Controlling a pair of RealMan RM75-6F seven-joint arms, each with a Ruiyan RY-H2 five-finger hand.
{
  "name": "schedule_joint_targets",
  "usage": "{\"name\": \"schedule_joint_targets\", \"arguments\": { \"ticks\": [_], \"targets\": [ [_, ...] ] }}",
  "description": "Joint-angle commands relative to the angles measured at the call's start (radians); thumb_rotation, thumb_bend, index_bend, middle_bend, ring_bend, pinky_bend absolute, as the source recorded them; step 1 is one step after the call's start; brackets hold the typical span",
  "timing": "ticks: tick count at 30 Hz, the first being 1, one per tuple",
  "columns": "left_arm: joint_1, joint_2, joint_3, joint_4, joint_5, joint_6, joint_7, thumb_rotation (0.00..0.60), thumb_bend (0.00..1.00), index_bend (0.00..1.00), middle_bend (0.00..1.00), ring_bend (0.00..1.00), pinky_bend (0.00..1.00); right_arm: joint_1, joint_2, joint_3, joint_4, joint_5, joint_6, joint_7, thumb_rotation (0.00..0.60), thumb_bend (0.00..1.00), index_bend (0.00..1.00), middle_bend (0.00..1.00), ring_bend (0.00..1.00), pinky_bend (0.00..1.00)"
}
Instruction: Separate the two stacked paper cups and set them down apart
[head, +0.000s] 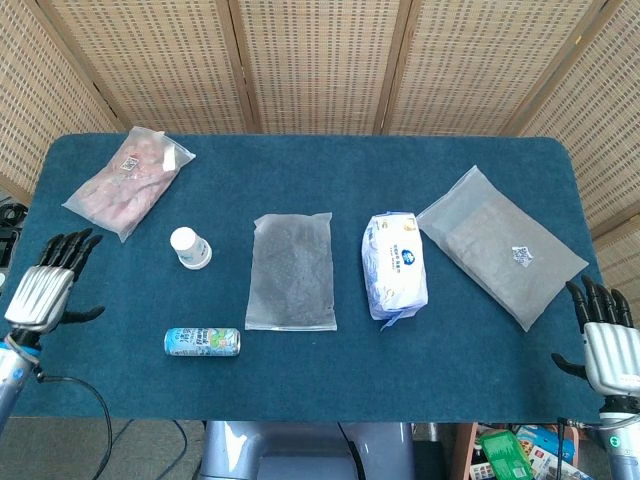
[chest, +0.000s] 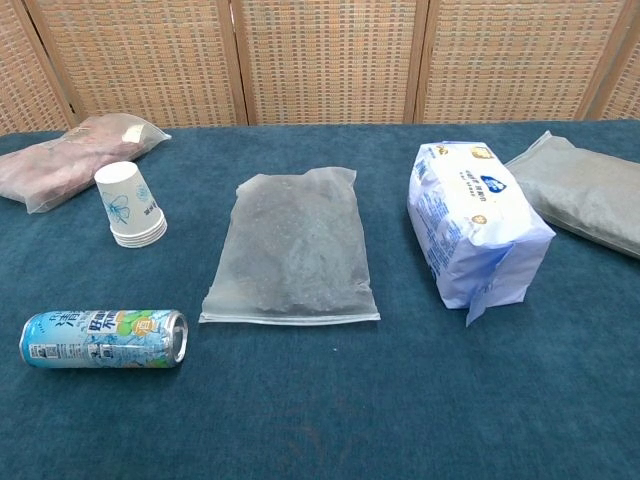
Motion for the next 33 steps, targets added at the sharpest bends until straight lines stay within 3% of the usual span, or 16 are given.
{"name": "schedule_joint_targets", "arguments": {
  "ticks": [1,6,15,33],
  "targets": [
    [-0.128,-0.085,-0.027,0.142,0.007,-0.144,-0.069,0.600,0.14,0.00,0.00,0.00,0.07,0.006,-0.010,0.003,0.014,0.015,-0.012,-0.009,0.600,0.00,0.02,0.00,0.00,0.00],
    [-0.200,-0.161,-0.038,0.243,0.002,-0.211,-0.097,0.600,0.14,0.00,0.04,0.09,0.19,0.008,-0.016,0.003,0.028,0.022,-0.017,-0.007,0.600,0.00,0.02,0.00,0.00,0.00],
    [-0.310,-0.272,-0.055,0.391,-0.030,-0.319,-0.092,0.600,0.14,0.08,0.11,0.14,0.23,0.010,-0.022,0.003,0.039,0.025,-0.015,-0.018,0.600,0.00,0.02,0.00,0.00,0.00],
    [-0.411,-0.373,-0.064,0.500,-0.079,-0.379,-0.015,0.600,0.14,0.31,0.34,0.32,0.34,0.014,-0.027,0.004,0.038,0.040,-0.017,-0.039,0.600,0.00,0.02,0.00,0.00,0.00]
  ]
}}
